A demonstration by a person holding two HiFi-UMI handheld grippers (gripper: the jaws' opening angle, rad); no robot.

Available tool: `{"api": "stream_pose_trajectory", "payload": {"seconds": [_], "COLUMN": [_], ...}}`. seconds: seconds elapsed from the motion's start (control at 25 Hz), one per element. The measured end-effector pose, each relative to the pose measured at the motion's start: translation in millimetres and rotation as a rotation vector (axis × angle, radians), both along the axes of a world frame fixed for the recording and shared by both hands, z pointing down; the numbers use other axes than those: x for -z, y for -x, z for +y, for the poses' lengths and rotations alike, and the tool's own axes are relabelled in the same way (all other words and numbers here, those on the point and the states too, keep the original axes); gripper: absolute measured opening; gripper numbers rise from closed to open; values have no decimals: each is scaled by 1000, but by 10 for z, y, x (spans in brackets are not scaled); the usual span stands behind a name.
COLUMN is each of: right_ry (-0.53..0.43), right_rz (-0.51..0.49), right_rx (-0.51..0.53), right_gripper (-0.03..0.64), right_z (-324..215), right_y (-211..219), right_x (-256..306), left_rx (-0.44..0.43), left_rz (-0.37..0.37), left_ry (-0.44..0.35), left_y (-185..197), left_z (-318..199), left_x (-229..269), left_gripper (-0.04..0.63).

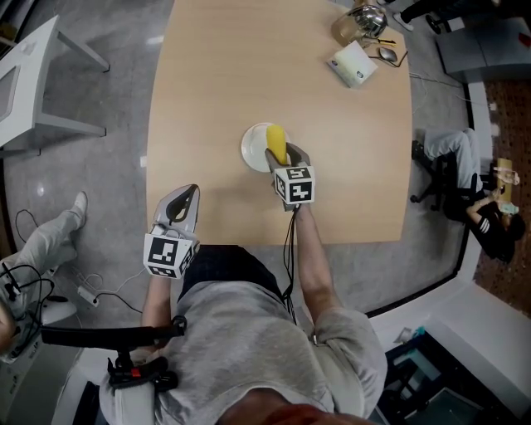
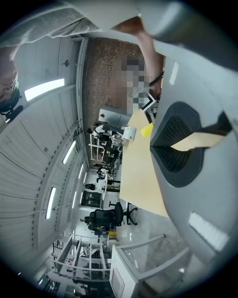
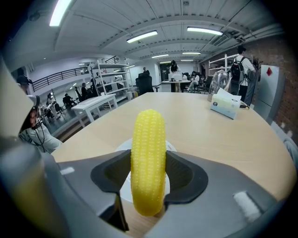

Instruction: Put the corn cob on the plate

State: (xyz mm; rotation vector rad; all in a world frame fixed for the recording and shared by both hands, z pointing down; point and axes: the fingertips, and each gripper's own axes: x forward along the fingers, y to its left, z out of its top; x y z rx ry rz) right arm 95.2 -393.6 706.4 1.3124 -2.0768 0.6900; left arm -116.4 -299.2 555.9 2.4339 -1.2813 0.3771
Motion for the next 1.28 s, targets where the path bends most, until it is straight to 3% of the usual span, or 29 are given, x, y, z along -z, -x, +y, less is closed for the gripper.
{"api": "stream_pose_trajectory", "payload": {"seconds": [1.28], "right_ry": [125], "right_rz": [62], "right_rx": [54], "right_gripper": [233], "right_z": [-123], "right_y": [148], "right_x": [-261], "left_rx": [25], "left_rz": [4], "left_ry": [-4], "left_y": [50], "left_z": [-196], "left_x": [34], "left_gripper": [20]}}
